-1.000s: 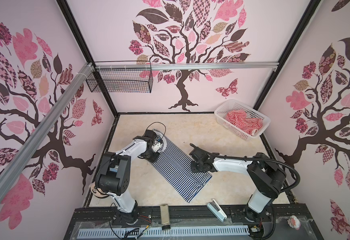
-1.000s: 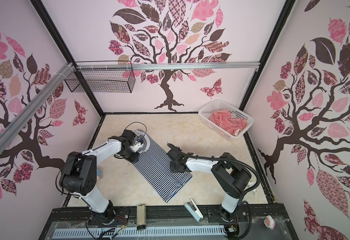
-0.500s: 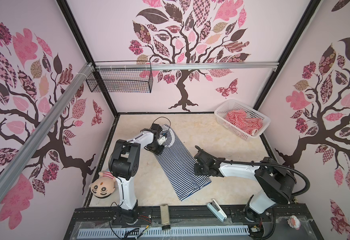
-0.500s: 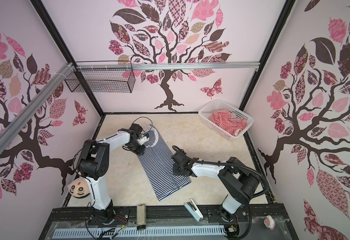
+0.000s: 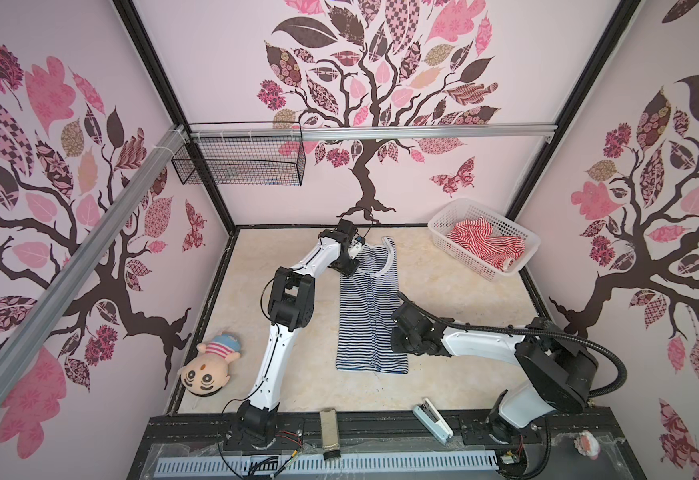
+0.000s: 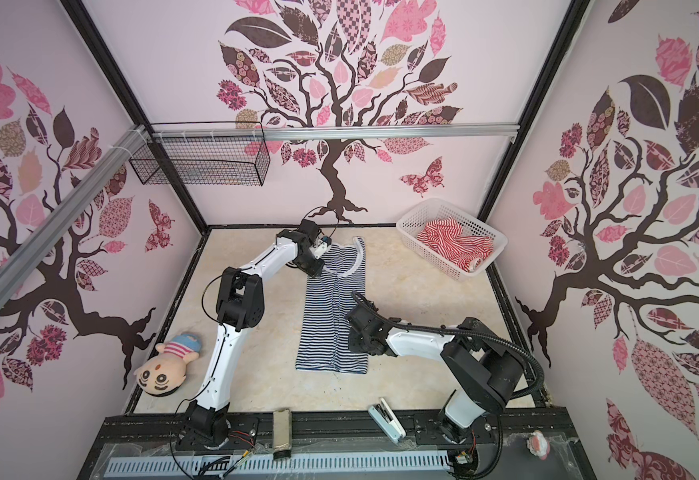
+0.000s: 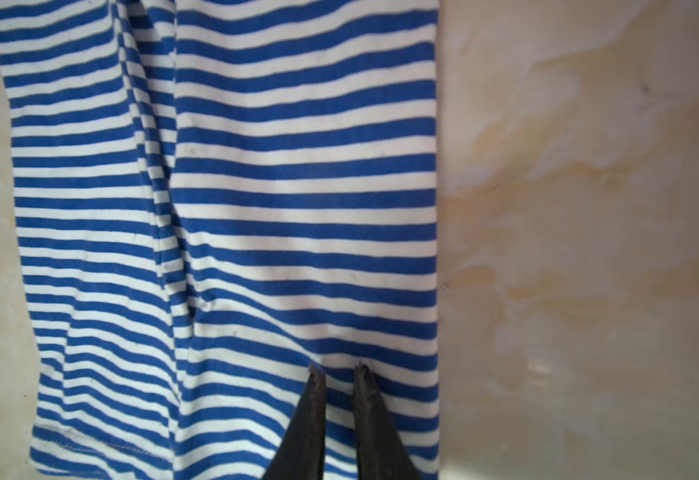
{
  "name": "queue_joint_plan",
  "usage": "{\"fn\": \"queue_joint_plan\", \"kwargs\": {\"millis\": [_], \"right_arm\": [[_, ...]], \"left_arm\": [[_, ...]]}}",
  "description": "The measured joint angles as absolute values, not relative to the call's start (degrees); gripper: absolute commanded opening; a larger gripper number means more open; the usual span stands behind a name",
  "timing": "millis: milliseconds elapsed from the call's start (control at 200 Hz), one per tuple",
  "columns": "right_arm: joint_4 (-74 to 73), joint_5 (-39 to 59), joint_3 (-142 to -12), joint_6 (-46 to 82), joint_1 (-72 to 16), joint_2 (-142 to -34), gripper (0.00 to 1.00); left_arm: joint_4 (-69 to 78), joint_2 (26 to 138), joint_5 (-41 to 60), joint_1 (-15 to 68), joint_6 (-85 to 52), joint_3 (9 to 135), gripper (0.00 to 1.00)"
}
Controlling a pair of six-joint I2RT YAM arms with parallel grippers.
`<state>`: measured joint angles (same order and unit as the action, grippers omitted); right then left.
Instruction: Fold and stack the tank tops
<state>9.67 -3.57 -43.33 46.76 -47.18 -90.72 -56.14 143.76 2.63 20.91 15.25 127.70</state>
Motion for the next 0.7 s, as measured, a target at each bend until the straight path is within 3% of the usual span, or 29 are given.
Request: {"fn": "queue_joint_plan", "kwargs": {"millis": [70,200,285,490,695], "right_arm": [[10.79,-3.97,-44.56,46.68,-47.18,-91.50,0.21],[11.70,-3.18,-45.67,44.66,-47.53,-91.18,0.48],[12.32,-2.48,-45.52,43.77,-47.92,-88.07,0.57],[16.67,-2.22,-46.52,43.13,-47.94,-78.54,0.59],[17.56,-0.12,-38.68,45.39,-47.94,-74.08,0.59]], "left_arm": [[-55.33,142.80,2.63,20.86,15.00,125.86,0.39],[-52.95,136.09,2.02,20.71,14.70,115.07,0.45],[-49.95,127.26,2.07,20.49,14.24,103.09,0.53],[-45.56,103.00,5.10,20.10,15.62,86.52,0.54],[-42.70,86.94,7.92,20.58,21.63,67.83,0.57]]}}
